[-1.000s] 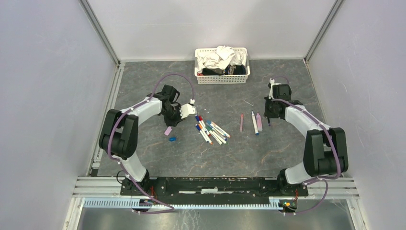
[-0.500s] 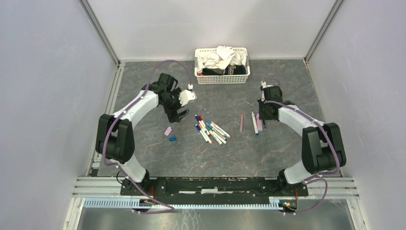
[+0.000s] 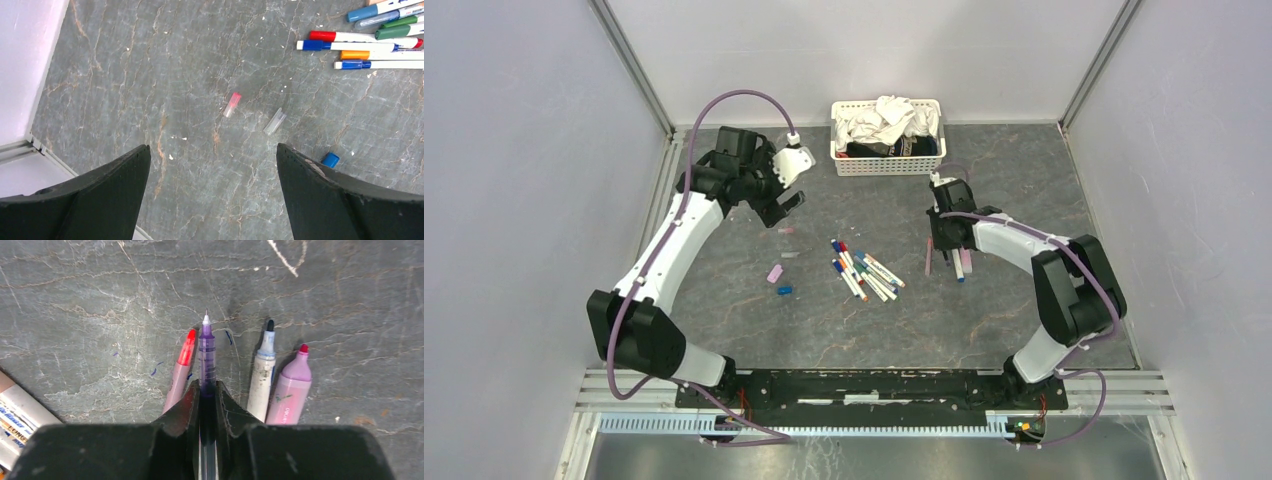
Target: Open the pen caps
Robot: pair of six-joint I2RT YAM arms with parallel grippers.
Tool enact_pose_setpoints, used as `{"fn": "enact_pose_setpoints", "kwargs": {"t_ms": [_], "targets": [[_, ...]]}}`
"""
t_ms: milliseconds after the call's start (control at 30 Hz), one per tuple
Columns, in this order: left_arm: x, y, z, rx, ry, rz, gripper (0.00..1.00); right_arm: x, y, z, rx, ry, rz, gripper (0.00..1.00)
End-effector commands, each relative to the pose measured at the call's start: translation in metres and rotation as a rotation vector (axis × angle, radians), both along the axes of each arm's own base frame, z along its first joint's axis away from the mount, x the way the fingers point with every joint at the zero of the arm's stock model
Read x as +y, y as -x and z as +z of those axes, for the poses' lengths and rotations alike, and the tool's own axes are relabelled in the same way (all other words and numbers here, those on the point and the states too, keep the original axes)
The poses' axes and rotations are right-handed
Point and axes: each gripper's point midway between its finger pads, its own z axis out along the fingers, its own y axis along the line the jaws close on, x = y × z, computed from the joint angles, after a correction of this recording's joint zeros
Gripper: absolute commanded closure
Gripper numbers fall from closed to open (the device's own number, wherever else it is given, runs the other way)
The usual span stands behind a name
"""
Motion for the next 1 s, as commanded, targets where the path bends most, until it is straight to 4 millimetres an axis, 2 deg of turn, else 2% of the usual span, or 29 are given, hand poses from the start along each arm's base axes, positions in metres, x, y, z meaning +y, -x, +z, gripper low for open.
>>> {"fn": "enact_pose_setpoints", "kwargs": {"t_ms": [0,167,300,433,567,667,767,900,967], "targets": [[0.004,0.006,0.011,0.012,0.031,0.037,0.0,0.003,-0.005,-0.009,-0.007,0.001,-0.034,0.85],[0.001,0.014,0.009,0.055,0.028,-0.003,0.0,-0.005,0.002,-0.017,0.003,0.036,-0.047,0.78],[0.001,0.015,0.013,0.041,0.029,-0.005,0.0,-0.009,0.0,-0.011,-0.014,0.054,-0.054,0.72],[0.002,0.016,0.018,0.03,0.033,-0.003,0.0,-0.009,-0.004,0.004,-0.048,0.05,-0.058,0.69],[0.001,0.016,0.031,0.002,0.054,0.009,0.0,-0.001,-0.013,0.036,-0.133,0.033,-0.057,0.68],[-0.002,0.017,0.046,-0.028,0.082,0.008,0.0,0.022,-0.018,0.056,-0.176,0.01,0.009,0.65],[-0.006,0.02,0.065,-0.071,0.117,-0.013,0.0,0.059,-0.019,0.062,-0.176,-0.065,0.159,0.62],[-0.014,0.032,0.077,-0.078,0.157,-0.063,0.0,0.106,-0.004,0.045,-0.097,-0.14,0.364,0.62],[-0.014,0.035,0.076,-0.068,0.155,-0.073,0.0,0.118,0.005,0.033,-0.065,-0.135,0.424,0.64]]}}
